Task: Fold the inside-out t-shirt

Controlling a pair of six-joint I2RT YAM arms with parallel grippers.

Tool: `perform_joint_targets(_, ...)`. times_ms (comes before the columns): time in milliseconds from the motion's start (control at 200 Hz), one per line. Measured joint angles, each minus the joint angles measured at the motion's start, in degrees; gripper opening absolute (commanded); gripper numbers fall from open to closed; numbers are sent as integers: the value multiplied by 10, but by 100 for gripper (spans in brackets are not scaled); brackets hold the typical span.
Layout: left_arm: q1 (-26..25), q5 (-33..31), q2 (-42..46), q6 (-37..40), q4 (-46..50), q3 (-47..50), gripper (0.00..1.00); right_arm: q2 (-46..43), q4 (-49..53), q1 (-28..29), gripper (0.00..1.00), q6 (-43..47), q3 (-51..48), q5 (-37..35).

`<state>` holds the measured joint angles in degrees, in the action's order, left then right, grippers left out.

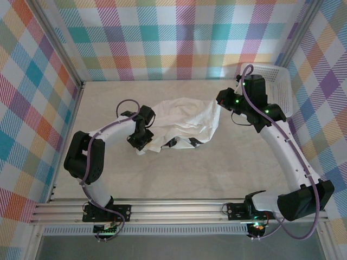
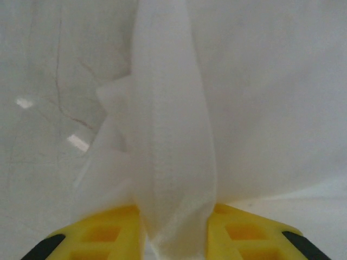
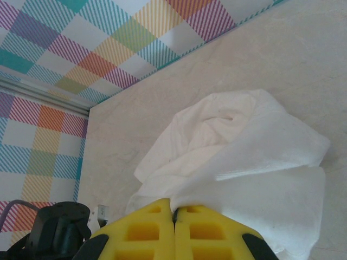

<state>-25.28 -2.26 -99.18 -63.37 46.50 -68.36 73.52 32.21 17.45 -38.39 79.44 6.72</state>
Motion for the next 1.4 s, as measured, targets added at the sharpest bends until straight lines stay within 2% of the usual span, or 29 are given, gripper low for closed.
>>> perform_joint_targets(225, 0, 36, 37, 4, -2, 29, 27, 0, 0, 2, 0, 0, 0, 0)
perform_joint_targets(520, 0, 50, 38, 9, -10, 53, 0, 0, 0, 3, 0, 0, 0, -1)
perform_joint_targets(825, 3, 52, 70, 67, -20, 20, 0, -1, 0, 6, 0, 0, 0, -2)
perform_joint_targets(935, 18, 28, 111, 146, -15, -52, 0, -1, 5, 6, 0, 10, 13, -14)
perform_joint_targets(1020, 42, -7, 151, 227, -16, -142, 0, 3, 25, 4, 0, 45, 76, -51)
perform_joint_targets(1135, 120, -34, 207, 336, -20, -300, 0, -1, 14, 0, 0, 108, 193, -140)
perform_joint_targets(1270, 224, -37, 248, 405, -6, -454, 0, -39, -34, -2, 0, 171, 256, -251)
perform_joint_targets(1400, 243, -33, 272, 441, 21, -525, 0, -52, -67, -2, 0, 226, 294, -318)
